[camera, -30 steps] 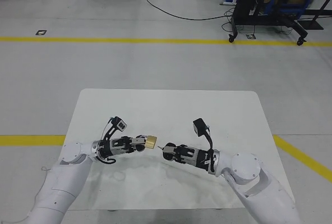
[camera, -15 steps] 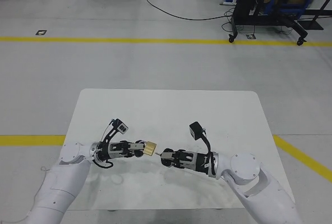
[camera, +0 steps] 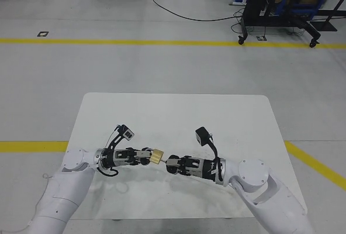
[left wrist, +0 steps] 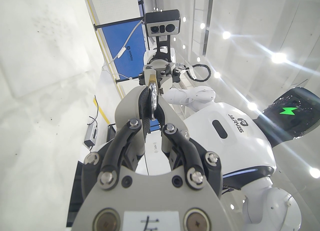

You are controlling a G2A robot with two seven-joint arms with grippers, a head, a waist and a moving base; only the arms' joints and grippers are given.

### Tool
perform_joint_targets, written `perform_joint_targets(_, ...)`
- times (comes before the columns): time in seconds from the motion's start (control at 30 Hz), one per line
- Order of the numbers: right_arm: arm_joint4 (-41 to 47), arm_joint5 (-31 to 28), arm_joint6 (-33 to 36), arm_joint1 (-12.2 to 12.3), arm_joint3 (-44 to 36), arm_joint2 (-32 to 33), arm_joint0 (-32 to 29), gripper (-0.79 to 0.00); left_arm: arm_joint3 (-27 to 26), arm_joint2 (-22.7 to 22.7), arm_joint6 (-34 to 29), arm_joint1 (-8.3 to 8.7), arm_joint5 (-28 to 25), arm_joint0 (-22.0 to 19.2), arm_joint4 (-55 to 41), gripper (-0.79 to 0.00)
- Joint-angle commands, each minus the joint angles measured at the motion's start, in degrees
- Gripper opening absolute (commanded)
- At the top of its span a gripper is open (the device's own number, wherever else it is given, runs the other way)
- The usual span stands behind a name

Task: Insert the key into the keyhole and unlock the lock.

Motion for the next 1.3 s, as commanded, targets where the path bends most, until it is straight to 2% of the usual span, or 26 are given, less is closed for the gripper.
perform_joint_targets(0.0, 0.0, 0.1, -0.1, 0.0, 0.2, -0.1, 0.2, -0.785, 0.0, 0.0, 0.0, 0.01, 0.0, 0.0, -0.1, -0.785)
perform_joint_targets(0.4, -0.1, 0.5, -0.9, 0.1, 1.2, -0.8, 1.1, -0.785, -0.4, 0.0, -0.2, 0.17, 0.2, 0.0, 0.1, -0.785)
perform_joint_targets(0.8, -1.0, -0.2, 1.9, 0.4, 0.8, -1.7, 1.9, -0.785, -0.7, 0.4, -0.8, 0.31, 0.8, -0.2, 0.5, -0.785)
perform_joint_targets(1.27, -7.4, -0.4, -2.3, 0.6, -0.3, -3.1, 2.1, -0.785, -1.6, 1.0, -1.3, 0.54, 1.3, -0.1, 1.0, -0.785)
